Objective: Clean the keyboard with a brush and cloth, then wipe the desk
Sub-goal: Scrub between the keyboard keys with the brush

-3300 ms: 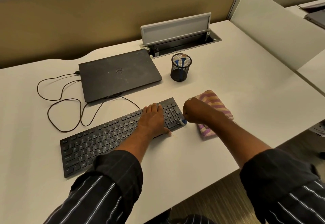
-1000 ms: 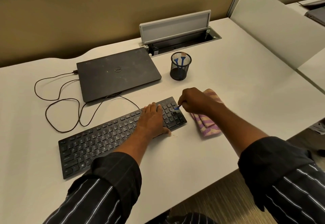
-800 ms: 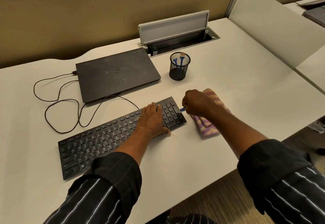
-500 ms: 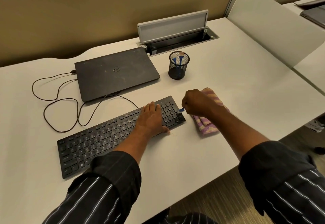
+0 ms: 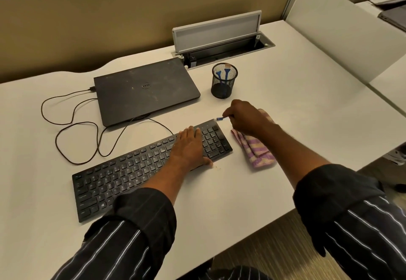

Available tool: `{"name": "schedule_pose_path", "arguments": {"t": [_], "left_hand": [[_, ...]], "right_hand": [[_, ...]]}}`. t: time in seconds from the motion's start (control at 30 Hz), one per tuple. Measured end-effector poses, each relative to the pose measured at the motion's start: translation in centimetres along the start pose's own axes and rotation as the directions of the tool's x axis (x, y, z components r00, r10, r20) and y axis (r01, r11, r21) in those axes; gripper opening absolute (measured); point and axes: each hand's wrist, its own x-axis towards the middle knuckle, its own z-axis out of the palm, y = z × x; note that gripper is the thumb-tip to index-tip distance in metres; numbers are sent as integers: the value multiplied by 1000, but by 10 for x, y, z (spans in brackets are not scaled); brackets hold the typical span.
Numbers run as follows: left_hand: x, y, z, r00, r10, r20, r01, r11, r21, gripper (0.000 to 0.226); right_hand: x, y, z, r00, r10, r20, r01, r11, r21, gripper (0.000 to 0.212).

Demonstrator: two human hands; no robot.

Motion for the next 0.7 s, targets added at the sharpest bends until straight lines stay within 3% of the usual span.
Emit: {"name": "schedule_pose_path", "arguments": {"t": [0.17,0.3,0.47,0.7], "left_hand": [[-1,0,0,1000,-7,5,7,1000,-7,121],[0,-2,1,1000,-3,-6,3,1000,-3,123],[1,-2,2,1000,5,-7,-5,1000,11,125],[-1,-2,0,1000,0,8,0,1000,5,124]], "right_hand": [[16,-6,9,985,-52,167,69,992,-101,44],[12,-6,-1,962,-64,264,105,984,-144,41],[-20,-1,-2,958,-54,281,103,981,-163,32],[-62,-4,16,974,68,215,-52,995,-82,28]]}}
